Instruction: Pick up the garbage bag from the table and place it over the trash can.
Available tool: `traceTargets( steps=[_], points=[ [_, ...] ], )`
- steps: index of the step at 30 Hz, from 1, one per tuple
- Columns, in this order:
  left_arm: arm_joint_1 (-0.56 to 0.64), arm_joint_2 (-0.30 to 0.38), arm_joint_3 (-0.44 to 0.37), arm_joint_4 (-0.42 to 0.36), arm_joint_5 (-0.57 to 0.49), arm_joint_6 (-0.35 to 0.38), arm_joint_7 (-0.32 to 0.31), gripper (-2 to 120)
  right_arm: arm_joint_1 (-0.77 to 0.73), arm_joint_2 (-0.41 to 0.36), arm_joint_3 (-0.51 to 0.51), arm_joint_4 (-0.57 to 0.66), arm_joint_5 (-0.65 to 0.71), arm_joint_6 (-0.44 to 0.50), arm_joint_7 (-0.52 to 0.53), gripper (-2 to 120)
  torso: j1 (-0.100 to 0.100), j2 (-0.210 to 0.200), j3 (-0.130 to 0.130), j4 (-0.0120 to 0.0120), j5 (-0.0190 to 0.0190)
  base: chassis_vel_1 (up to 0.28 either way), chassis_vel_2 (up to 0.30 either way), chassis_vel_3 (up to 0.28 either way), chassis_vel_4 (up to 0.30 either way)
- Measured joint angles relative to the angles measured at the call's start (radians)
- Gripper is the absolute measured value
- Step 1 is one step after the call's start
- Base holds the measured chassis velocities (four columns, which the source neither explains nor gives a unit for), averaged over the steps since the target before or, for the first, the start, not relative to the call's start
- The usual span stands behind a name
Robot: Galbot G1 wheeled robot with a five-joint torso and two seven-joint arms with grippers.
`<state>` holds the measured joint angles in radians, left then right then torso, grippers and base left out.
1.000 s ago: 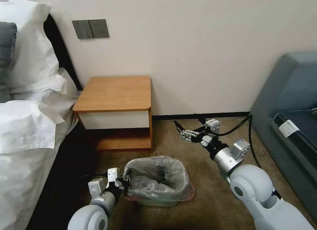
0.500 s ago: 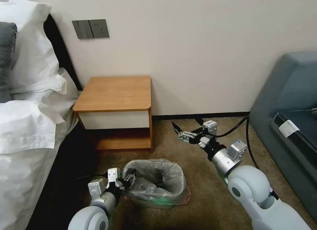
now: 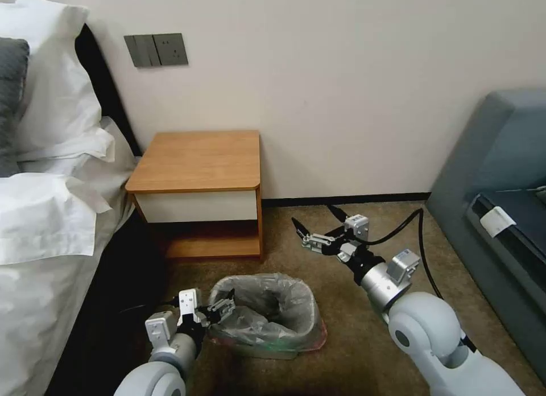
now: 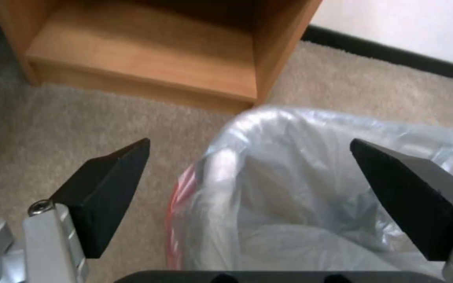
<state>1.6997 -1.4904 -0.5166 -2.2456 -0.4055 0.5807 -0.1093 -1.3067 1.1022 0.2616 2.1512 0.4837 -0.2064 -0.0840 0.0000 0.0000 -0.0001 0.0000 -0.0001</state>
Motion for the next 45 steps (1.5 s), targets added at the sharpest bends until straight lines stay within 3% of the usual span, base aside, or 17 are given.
traceTargets(
  steps=[3, 7, 10, 11, 12, 14, 18, 21, 31, 45],
  points=[
    [0.002, 0.001, 0.000, -0.011, 0.006, -0.020, 0.007, 96, 0.010, 0.002, -0.006, -0.014, -0.001, 0.002, -0.003, 100, 0.000, 0.000, 0.000, 0.0000, 0.0001, 0.000, 0.000, 0.000, 0.000],
    [-0.008, 0.004, -0.008, 0.005, 0.024, -0.107, 0.034, 98, 0.021, 0.010, -0.013, -0.033, -0.009, 0.008, -0.003, 100, 0.000, 0.000, 0.000, 0.0000, 0.0003, 0.000, 0.000, 0.000, 0.000],
    [-0.044, 0.021, -0.029, 0.105, 0.116, -0.361, 0.074, 99, 0.010, 0.032, -0.012, -0.055, -0.083, 0.032, 0.028, 100, 0.000, 0.000, 0.000, 0.0000, 0.0001, 0.000, 0.000, 0.000, 0.000],
    [-0.044, 0.021, -0.029, 0.105, 0.116, -0.361, 0.074, 99, 0.010, 0.032, -0.012, -0.055, -0.083, 0.032, 0.028, 100, 0.000, 0.000, 0.000, 0.0000, 0.0001, 0.000, 0.000, 0.000, 0.000],
    [-0.059, 0.030, -0.039, 0.149, 0.168, -0.463, 0.093, 99, -0.001, 0.044, -0.010, -0.061, -0.122, 0.040, 0.051, 100, 0.000, 0.000, 0.000, 0.0000, -0.0003, 0.000, 0.000, 0.000, 0.000],
    [-0.081, 0.054, -0.052, 0.209, 0.213, -0.580, 0.125, 99, -0.049, 0.073, -0.010, -0.072, -0.175, 0.059, 0.121, 100, 0.000, 0.000, 0.000, 0.0000, -0.0001, 0.000, 0.000, 0.000, 0.000],
    [-0.094, 0.064, -0.057, 0.250, 0.207, -0.640, 0.136, 99, -0.105, 0.113, -0.012, -0.088, -0.212, 0.092, 0.167, 100, 0.000, 0.000, 0.000, -0.0002, 0.0000, 0.000, 0.000, 0.000, 0.000],
    [-0.105, 0.057, -0.059, 0.301, 0.195, -0.707, 0.175, 99, -0.172, 0.186, -0.010, -0.132, -0.293, 0.191, 0.186, 100, 0.000, 0.000, 0.000, -0.0001, -0.0001, 0.000, 0.000, 0.000, 0.000],
    [-0.087, 0.047, -0.059, 0.334, 0.193, -0.748, 0.249, 96, -0.211, 0.257, 0.018, -0.195, -0.382, 0.306, 0.171, 100, 0.000, 0.000, 0.000, 0.0000, 0.0001, 0.000, 0.000, 0.000, 0.000],
    [-0.085, 0.047, -0.060, 0.334, 0.193, -0.748, 0.249, 96, -0.210, 0.257, 0.020, -0.197, -0.383, 0.308, 0.168, 100, 0.000, 0.000, 0.000, 0.0001, 0.0001, 0.000, 0.000, 0.000, 0.000]
  ],
)
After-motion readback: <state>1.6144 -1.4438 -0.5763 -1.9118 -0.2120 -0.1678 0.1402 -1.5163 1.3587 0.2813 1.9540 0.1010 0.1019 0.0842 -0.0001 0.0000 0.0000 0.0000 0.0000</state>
